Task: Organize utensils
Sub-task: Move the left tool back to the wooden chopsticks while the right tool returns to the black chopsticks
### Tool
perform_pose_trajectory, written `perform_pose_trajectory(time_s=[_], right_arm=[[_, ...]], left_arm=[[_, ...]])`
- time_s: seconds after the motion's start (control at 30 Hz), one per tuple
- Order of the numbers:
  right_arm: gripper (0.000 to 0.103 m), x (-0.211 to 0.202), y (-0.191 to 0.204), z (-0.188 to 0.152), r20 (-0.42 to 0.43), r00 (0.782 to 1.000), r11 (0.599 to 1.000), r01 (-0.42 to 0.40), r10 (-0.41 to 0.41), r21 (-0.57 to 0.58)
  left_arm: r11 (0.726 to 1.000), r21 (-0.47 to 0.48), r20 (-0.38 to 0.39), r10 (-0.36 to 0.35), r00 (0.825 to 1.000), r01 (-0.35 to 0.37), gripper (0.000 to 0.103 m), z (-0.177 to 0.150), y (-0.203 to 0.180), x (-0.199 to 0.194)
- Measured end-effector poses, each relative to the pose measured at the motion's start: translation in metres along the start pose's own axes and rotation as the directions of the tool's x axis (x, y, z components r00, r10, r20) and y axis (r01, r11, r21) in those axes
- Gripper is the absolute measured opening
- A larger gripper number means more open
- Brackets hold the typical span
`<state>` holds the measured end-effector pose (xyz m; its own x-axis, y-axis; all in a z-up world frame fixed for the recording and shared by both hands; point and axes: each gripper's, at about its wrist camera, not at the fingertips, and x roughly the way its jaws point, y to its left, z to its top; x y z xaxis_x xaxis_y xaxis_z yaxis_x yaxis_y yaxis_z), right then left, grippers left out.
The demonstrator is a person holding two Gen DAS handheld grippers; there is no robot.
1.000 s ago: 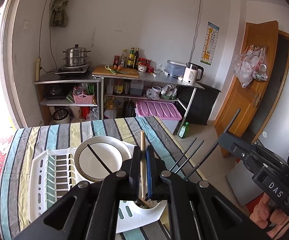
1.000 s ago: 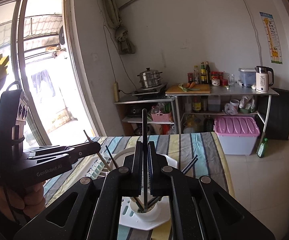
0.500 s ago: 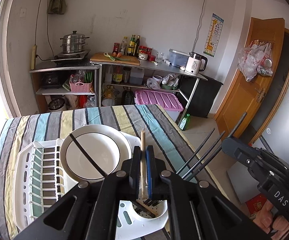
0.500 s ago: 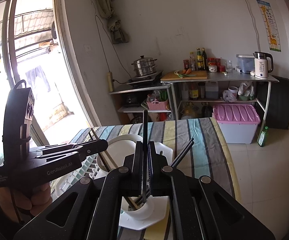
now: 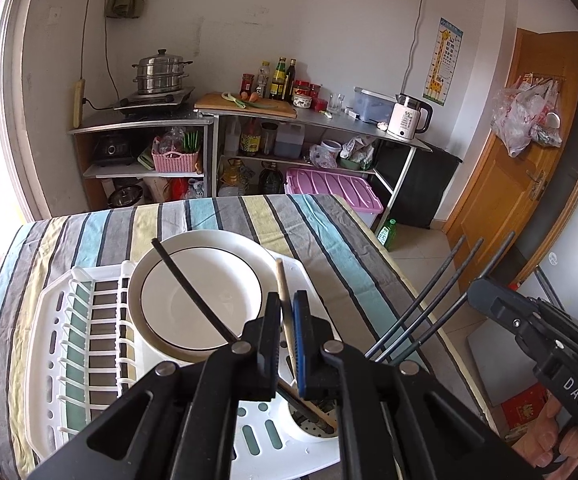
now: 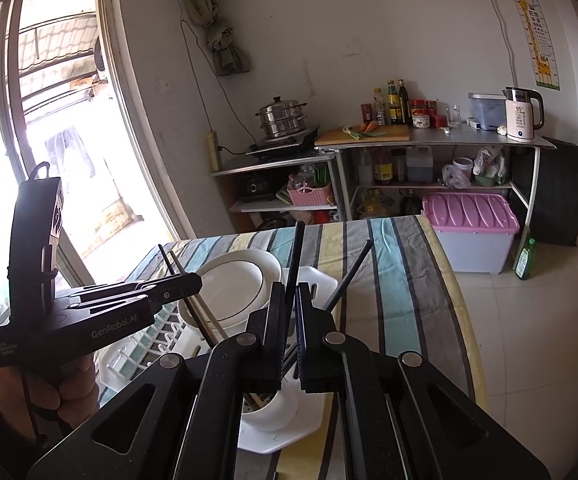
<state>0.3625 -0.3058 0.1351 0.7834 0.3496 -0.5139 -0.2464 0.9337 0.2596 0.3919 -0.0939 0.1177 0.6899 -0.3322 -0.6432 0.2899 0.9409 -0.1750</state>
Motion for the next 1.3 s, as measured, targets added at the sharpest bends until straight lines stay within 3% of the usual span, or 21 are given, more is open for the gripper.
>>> perform_pose_trajectory(time_s=[0.13, 0.23, 0.43, 0.83, 1.3], right_arm=[[0.006, -0.001, 0.002, 0.0, -0.007, 1.0, 1.0, 0.008, -0.008, -0.019], [0.015, -0.005, 0.004, -0.003, -0.004, 1.0, 1.0, 0.012, -0.012, -0.028], [0.016, -0.01, 0.001, -0.009, -0.011, 1.0, 1.0, 0.023, -0.023, -0.02], [0.017, -0.042, 0.007, -0.027, 0.007, 1.0, 1.0, 0.014, -0.014, -0.026], [0.017, -0.114, 0.05, -0.093, 0.049, 0.999, 0.993, -0.01, 0.016, -0.121]], left_arm=[[1.0, 0.002, 0.008, 0.008, 1.0, -0.008, 0.007, -0.004, 0.003, -0.004], [1.0, 0.006, 0.012, 0.008, 1.0, -0.008, 0.007, -0.007, 0.003, -0.009], [1.0, 0.002, 0.014, 0.011, 1.0, -0.011, 0.018, -0.015, 0.006, -0.018], [1.0, -0.005, 0.066, 0.007, 0.998, -0.007, 0.019, -0.041, 0.009, -0.057], [0.999, -0.007, 0.162, 0.045, 0.986, -0.045, 0.019, -0.123, 0.013, -0.137]])
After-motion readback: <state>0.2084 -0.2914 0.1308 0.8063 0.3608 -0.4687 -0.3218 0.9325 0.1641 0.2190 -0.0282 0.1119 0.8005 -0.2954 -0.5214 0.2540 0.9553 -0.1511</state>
